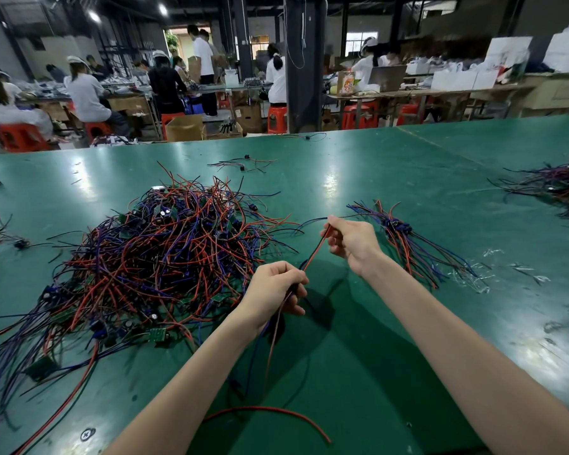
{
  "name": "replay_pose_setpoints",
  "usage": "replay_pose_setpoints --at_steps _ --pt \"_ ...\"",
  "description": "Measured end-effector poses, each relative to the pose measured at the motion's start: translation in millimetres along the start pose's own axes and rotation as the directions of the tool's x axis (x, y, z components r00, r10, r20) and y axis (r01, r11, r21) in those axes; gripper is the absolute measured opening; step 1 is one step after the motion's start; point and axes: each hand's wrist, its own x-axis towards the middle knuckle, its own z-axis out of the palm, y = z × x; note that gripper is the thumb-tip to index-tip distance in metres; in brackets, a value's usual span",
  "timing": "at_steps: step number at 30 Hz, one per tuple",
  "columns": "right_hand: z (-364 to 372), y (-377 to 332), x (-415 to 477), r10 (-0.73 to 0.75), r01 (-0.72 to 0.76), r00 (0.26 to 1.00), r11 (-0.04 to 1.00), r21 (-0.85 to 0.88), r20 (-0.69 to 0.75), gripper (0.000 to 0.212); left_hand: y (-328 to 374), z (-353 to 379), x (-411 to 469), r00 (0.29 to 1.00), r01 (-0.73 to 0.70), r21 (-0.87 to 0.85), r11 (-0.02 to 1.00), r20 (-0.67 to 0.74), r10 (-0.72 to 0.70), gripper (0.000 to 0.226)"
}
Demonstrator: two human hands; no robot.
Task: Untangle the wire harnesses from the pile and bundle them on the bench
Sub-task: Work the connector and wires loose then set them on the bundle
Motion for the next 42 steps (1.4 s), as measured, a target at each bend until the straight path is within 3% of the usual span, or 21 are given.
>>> replay_pose_setpoints --at_steps 6,13,19,27,42 --pt "-1.4 -4.3 1.2 0.098 -0.1 0.995 0.985 0.139 0.023 0.028 0.7 -1.8 0.9 1.0 -0.012 0.008 1.0 -0.016 0.012 0.014" --pt "-13.3 -11.5 1.5 0.311 -0.339 0.941 0.868 0.363 0.135 0.018 1.2 -2.3 1.1 0.999 -0.034 0.004 0.999 0.027 0.034 0.016" --pt "-12.9 -11.9 4.9 0.165 -0.196 0.978 0.94 0.28 0.131 0.024 1.0 -3.7 2.0 0.999 -0.036 -0.003 0.999 0.041 0.036 0.019" --pt "-18.0 -12.5 5.3 -0.016 0.008 0.998 0.992 0.129 0.06 0.015 1.6 -3.4 1.0 0.997 -0.036 -0.001 0.999 0.066 0.036 0.018" --pt "-19.4 -12.1 4.7 -0.058 0.051 0.996 0.992 0.118 0.064 0.02 2.6 -4.7 1.1 0.998 -0.019 -0.016 1.0 0.064 0.02 0.017"
